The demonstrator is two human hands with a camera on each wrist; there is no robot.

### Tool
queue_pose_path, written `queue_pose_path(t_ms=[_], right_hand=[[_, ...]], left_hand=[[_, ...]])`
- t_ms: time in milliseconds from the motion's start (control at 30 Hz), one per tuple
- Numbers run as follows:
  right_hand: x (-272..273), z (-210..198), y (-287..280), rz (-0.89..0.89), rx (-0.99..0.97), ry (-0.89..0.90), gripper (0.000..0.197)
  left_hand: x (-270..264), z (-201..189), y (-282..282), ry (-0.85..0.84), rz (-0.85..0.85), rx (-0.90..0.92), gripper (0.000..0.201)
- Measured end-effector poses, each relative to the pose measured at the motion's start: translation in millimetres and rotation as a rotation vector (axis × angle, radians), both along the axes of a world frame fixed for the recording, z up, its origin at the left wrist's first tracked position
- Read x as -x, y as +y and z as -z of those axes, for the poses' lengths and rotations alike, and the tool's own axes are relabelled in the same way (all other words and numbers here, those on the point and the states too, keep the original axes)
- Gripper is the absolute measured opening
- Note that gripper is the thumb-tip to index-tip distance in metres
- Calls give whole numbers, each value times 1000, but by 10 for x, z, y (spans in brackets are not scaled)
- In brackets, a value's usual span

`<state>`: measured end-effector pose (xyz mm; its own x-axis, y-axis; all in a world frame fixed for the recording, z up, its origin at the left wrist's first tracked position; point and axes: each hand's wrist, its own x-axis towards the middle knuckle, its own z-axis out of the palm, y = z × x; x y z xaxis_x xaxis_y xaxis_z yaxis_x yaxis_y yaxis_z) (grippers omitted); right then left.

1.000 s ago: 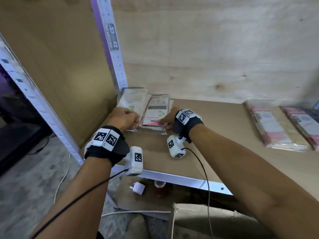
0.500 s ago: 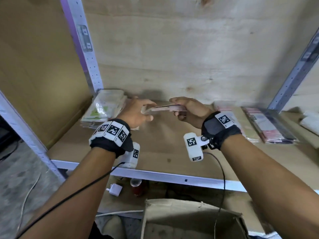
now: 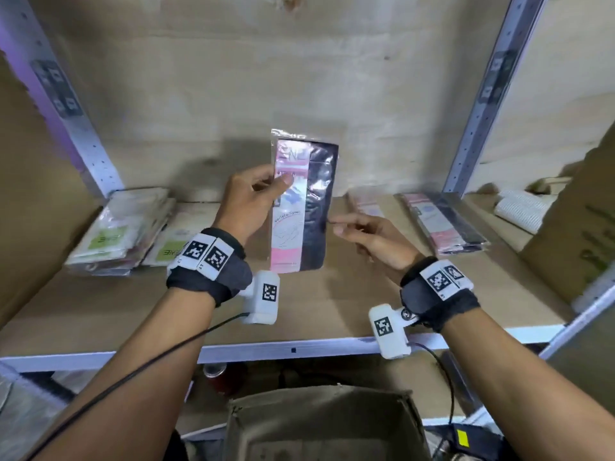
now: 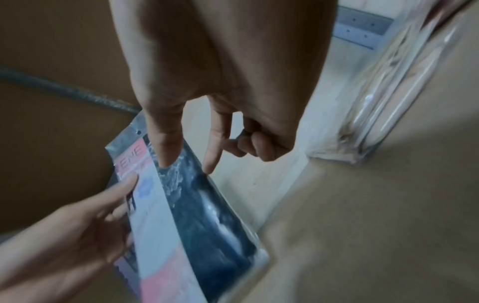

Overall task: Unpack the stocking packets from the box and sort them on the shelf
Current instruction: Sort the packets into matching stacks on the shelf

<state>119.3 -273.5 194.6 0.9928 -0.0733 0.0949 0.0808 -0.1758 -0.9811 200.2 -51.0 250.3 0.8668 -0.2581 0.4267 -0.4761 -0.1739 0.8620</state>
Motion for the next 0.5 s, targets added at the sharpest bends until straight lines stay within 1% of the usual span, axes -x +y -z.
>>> queue_pose_path(t_ms=[67, 133, 200, 267, 333, 367, 433, 500], right_hand=[[36, 71, -92, -3, 77, -36, 25], [28, 114, -150, 12, 71, -47, 22], [-5, 130, -198, 25, 33, -37, 23], [-23, 151, -253, 2, -31, -8, 28], [-23, 187, -321, -43, -84, 46, 26], [-11, 208, -356, -57, -114, 73, 25], [20, 239, -435, -71, -176, 112, 25], [50, 244, -522, -83, -174, 132, 25]], left_hand=[[-25, 42, -106, 90, 4, 71, 15], [-44, 125, -205, 224, 22, 109, 19], [-67, 217, -299, 357, 18, 123, 21], [-101, 309, -360, 502, 7, 169, 15], [-159, 396, -385, 633, 9, 183, 9], [-191, 441, -383, 670, 17, 147, 10], [-249, 523, -373, 696, 36, 83, 19], [-305, 569, -341, 682, 8, 96, 31]])
